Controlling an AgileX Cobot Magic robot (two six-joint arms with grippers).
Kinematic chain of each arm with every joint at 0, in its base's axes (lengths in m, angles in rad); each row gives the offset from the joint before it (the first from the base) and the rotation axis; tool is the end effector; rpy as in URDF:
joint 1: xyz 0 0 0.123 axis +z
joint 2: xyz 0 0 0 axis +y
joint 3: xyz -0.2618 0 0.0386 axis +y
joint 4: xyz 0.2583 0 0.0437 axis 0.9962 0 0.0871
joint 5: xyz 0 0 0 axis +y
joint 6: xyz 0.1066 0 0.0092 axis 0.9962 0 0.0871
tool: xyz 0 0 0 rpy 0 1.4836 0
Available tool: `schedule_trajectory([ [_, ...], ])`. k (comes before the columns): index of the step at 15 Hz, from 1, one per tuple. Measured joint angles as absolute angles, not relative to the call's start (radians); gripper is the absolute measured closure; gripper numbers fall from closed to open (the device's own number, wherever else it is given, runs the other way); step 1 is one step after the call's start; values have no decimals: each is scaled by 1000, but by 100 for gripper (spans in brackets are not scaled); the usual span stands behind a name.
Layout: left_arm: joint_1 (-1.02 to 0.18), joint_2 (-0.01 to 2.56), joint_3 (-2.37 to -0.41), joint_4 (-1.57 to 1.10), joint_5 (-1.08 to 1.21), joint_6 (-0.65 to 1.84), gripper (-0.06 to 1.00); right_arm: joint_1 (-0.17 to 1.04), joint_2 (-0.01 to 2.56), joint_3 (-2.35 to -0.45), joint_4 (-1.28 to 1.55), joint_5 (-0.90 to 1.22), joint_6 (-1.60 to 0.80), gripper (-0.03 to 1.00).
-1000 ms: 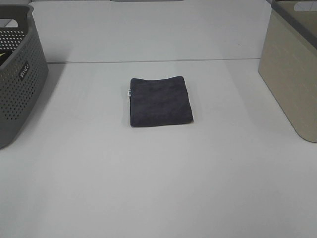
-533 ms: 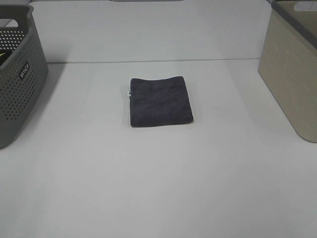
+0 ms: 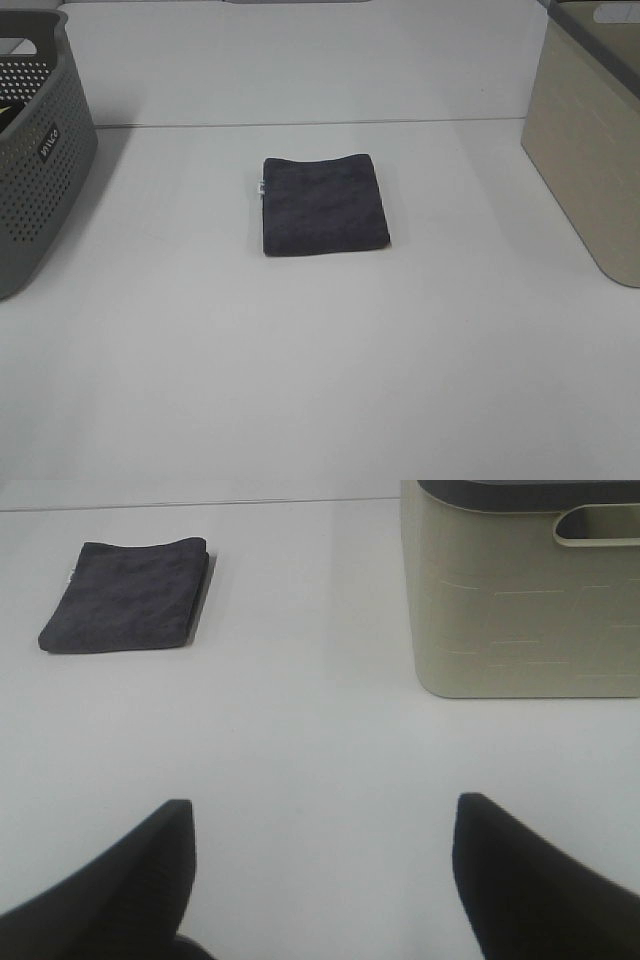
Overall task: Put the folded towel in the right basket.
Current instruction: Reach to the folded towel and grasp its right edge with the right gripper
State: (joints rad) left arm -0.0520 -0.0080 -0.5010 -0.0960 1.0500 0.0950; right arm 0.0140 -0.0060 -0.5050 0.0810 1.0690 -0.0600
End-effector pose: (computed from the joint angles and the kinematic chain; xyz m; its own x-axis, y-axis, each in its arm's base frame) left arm 0.0375 -0.0109 0.2769 -0.4296 0.0694 -0.9004 0.1469 0.9891 0.0061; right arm 0.0369 0.0081 0.2761 -0.4506 -0.0272 -0.8923 -0.0867 0.9961 0.0134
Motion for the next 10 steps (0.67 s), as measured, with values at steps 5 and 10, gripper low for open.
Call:
schedule_trajectory([
  [5,-52,-8,-501,-96,1050,95,-3,14,-6,-505,81,1069,-60,28],
  [10,-52,-8,-501,-96,1050,95,-3,14,-6,-505,81,1069,-60,28],
])
